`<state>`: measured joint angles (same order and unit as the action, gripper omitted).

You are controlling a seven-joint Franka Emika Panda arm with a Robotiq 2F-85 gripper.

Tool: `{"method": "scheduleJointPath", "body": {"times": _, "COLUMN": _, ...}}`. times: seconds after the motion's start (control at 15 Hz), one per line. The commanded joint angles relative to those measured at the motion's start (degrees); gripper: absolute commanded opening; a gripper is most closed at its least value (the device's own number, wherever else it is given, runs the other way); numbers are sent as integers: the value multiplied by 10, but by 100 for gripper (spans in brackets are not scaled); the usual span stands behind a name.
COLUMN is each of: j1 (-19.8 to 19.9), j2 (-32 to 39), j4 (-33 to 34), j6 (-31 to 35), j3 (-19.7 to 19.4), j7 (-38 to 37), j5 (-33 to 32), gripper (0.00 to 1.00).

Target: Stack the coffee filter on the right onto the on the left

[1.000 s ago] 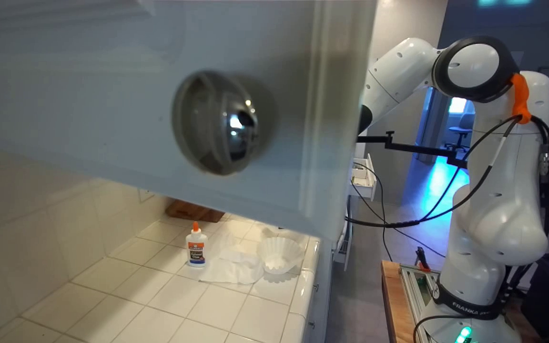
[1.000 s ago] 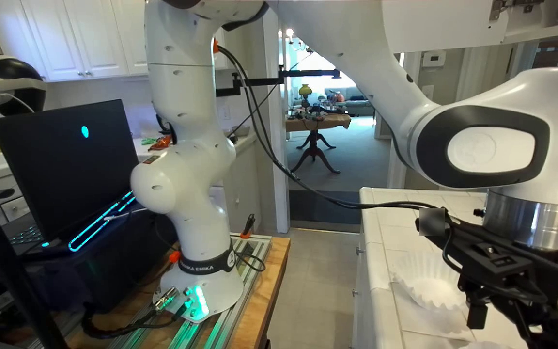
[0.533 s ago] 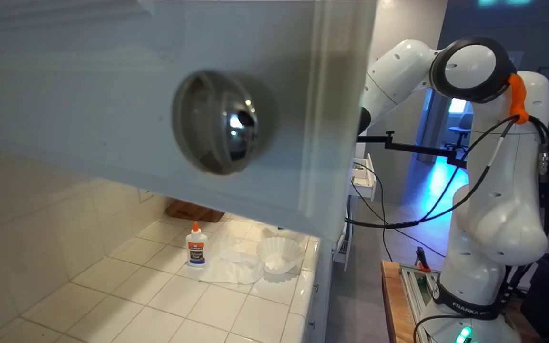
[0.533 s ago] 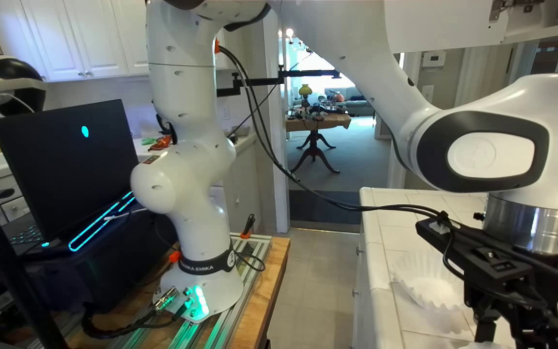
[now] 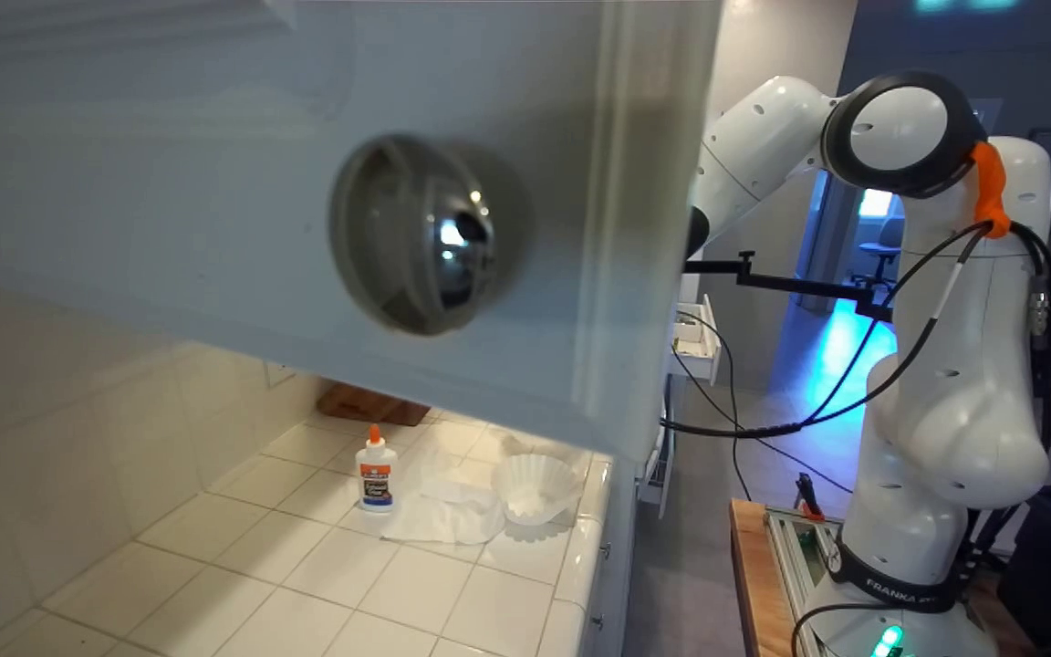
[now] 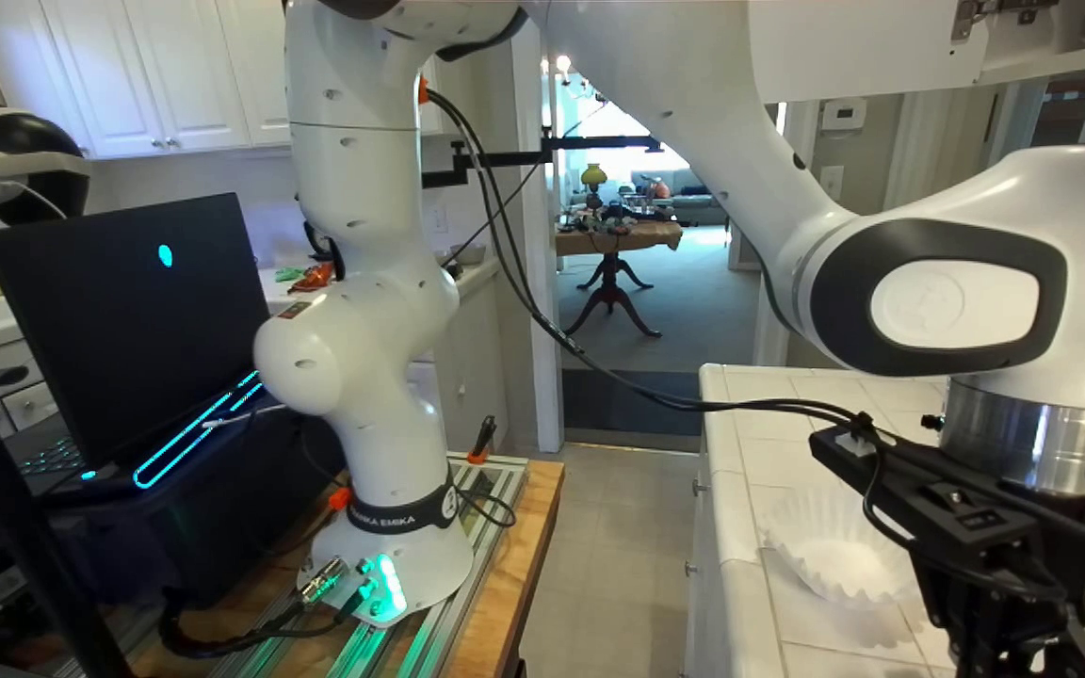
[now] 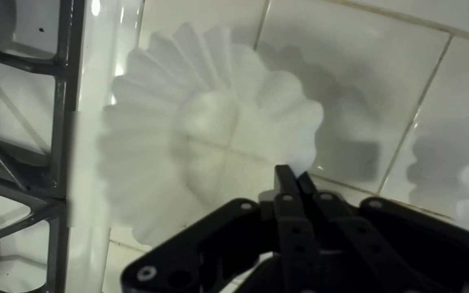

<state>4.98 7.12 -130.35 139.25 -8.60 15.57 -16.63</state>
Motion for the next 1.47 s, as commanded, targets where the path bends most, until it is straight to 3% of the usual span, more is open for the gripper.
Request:
{"method": "scheduleJointPath", "body": {"times": 0.0, "j1": 3, "j2": -2, "j4": -8, "j6": 13, "j3": 6, "j7": -17, "j5": -25, "gripper": 0}}
{"method": "scheduleJointPath", "body": {"times": 0.27, "j1": -4, "j2": -26, "j4": -26, "j6": 25, "j3": 11, "j7": -20, "j5": -61, "gripper": 0}}
{"method": "scheduleJointPath", "body": {"times": 0.6, "j1": -22, "j2": -90, "j4": -68, "j6": 40, "j3": 20, "j7": -77, "j5": -214, "gripper": 0}}
{"method": "scheduleJointPath", "body": {"times": 1.0, "j1": -29, "j2": -184, "j4": -137, "j6": 36, "j3": 67, "j7": -117, "j5": -366, "gripper": 0}}
{"method": "scheduleJointPath", "body": {"times": 1.4, "j1": -40, "j2": -251, "j4": -192, "j6": 44, "j3": 96, "j7": -135, "j5": -424, "gripper": 0}}
